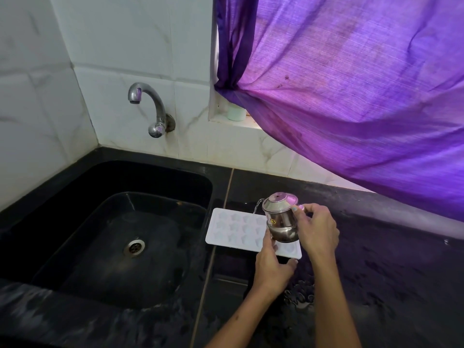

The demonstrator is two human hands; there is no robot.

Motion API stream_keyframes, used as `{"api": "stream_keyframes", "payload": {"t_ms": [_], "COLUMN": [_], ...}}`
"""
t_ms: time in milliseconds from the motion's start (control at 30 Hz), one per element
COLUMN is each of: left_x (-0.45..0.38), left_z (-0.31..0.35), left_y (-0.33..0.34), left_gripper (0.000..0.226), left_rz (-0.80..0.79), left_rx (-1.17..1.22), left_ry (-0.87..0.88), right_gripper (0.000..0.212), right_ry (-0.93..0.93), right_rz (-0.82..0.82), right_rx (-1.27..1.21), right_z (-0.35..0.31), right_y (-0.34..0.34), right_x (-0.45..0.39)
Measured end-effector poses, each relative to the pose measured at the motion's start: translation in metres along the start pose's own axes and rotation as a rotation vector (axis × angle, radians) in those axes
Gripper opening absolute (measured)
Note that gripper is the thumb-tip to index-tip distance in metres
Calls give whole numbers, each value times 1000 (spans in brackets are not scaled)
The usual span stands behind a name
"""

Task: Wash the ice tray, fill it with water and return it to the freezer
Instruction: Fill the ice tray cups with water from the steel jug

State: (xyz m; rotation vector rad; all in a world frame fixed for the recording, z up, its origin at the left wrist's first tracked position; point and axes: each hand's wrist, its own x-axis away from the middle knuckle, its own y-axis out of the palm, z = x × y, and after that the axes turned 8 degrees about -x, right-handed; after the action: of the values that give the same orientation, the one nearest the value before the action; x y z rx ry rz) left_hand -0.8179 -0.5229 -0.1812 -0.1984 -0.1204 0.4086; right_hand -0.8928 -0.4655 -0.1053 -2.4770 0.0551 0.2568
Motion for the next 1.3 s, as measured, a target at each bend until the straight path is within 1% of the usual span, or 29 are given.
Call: {"api": "stream_keyframes", "payload": {"t_ms": [200,700,933,1067,1300], "left_x": [0,-1,-2,-3,-5], "left_z": [0,-2,-3,-4,-7], "left_y": [-1,-6,-9,-10,-13], "left_gripper": [84,86,93,93,90], "left_rz": [17,22,77,108,113], "left_rx": [-13,-1,18,14,-14], "left_ry": [3,13,4,0,-25], "right_gripper": [23,23,21,23,22], "right_ry": [14,38,31,12,-16], "right_rz": [-19,-21,-15,-28,-47], "right_rx": [-14,-82,-163,-149,-98], "right_z": [-3,0,-3,-7,-13], "right_y": [1,4,4,8,17], "right_x": [1,1,2,2,4]}}
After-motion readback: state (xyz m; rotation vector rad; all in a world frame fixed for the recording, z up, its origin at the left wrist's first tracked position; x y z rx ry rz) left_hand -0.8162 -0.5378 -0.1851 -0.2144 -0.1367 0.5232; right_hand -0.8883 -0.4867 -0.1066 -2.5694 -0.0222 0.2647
